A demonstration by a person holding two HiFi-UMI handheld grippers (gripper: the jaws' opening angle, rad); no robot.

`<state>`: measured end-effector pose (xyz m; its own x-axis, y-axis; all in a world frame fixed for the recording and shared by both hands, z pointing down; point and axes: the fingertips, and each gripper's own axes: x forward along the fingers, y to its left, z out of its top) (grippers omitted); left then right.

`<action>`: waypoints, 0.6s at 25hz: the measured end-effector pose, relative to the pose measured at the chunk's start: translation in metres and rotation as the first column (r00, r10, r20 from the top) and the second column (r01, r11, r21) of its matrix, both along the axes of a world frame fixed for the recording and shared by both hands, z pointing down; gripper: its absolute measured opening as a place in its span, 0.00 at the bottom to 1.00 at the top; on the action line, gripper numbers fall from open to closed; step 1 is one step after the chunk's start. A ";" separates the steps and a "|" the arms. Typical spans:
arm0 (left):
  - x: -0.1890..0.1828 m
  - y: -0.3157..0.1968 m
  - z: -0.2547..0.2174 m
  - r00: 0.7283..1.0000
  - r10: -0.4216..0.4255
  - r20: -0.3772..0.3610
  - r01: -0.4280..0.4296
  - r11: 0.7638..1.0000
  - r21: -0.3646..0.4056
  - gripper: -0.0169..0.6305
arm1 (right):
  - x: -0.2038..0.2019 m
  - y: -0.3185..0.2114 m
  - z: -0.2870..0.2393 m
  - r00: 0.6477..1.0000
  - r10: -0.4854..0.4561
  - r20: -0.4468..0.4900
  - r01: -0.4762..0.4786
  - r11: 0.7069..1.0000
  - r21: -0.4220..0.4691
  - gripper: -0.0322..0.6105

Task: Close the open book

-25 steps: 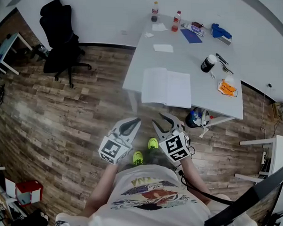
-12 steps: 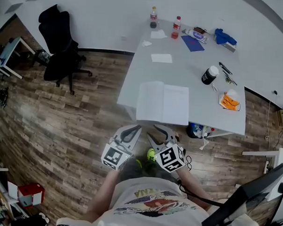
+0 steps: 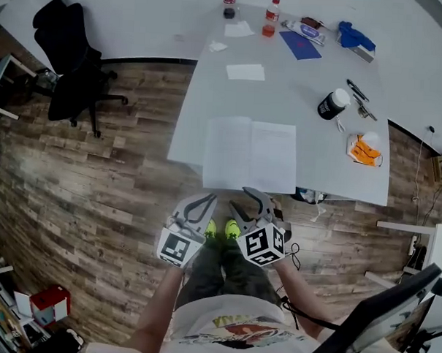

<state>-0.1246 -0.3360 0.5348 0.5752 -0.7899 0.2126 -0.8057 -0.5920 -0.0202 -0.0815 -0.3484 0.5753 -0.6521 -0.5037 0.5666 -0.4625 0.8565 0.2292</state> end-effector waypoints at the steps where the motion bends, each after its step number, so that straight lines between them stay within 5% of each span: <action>1: -0.003 -0.006 0.009 1.000 -0.004 -0.005 0.004 1.000 -0.007 0.05 | -0.001 -0.005 0.009 1.000 0.003 -0.011 -0.003 1.000 -0.004 0.32; 10: -0.020 -0.028 0.082 1.000 -0.014 -0.012 0.014 0.999 -0.029 0.05 | -0.014 -0.020 0.100 0.983 -0.052 -0.173 0.052 0.999 -0.006 0.32; 15: -0.019 -0.033 0.109 0.999 0.021 0.026 -0.021 1.000 -0.001 0.05 | -0.027 -0.027 0.115 0.995 -0.033 -0.093 0.028 0.998 -0.050 0.32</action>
<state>-0.1441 -0.3695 0.6435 0.5862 -0.7773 0.2285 -0.7921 -0.6091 -0.0401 -0.1089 -0.3759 0.6905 -0.6095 -0.4549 0.6492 -0.4145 0.8810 0.2282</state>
